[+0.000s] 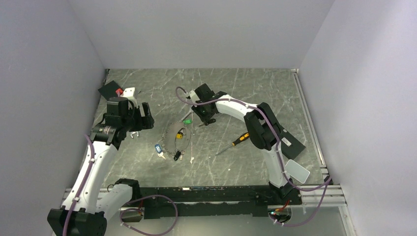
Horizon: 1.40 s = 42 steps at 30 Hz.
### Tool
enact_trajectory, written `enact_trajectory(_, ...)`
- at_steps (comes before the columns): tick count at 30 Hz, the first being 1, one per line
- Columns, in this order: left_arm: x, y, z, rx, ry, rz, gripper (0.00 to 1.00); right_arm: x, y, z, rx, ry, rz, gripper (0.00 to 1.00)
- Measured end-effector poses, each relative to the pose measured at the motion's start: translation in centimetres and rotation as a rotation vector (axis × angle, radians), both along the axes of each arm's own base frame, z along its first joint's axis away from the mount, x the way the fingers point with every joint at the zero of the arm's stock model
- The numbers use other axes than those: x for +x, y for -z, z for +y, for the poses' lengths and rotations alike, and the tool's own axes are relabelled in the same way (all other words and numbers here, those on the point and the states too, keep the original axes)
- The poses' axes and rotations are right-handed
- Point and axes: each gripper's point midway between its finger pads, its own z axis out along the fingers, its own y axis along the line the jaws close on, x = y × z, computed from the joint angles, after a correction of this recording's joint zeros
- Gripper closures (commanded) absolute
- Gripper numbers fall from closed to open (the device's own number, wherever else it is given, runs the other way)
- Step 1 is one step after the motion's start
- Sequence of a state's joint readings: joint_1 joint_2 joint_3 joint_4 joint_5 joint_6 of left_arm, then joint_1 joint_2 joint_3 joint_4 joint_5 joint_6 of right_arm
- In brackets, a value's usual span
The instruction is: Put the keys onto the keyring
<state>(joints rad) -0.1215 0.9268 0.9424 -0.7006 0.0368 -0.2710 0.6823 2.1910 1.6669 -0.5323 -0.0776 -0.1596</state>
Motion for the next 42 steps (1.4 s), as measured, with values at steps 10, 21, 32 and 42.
enact_trajectory(10,0.0,0.0,0.0,0.0,0.0,0.0,0.14,0.2,0.0,-0.3,0.005,0.003,0.005,1.0)
enact_trajectory(21,0.0,0.1,0.0,0.001,0.001,0.005,0.15,-0.7,-2.5,-0.3,0.065,0.037,-0.002,1.0)
enact_trajectory(32,0.1,0.1,0.0,0.003,0.004,0.005,0.15,-0.9,-5.0,-0.1,0.138,0.119,-0.016,0.53)
enact_trajectory(42,0.0,0.1,0.0,0.002,0.005,0.005,0.15,-1.5,-4.4,-0.6,0.154,0.291,0.052,0.63)
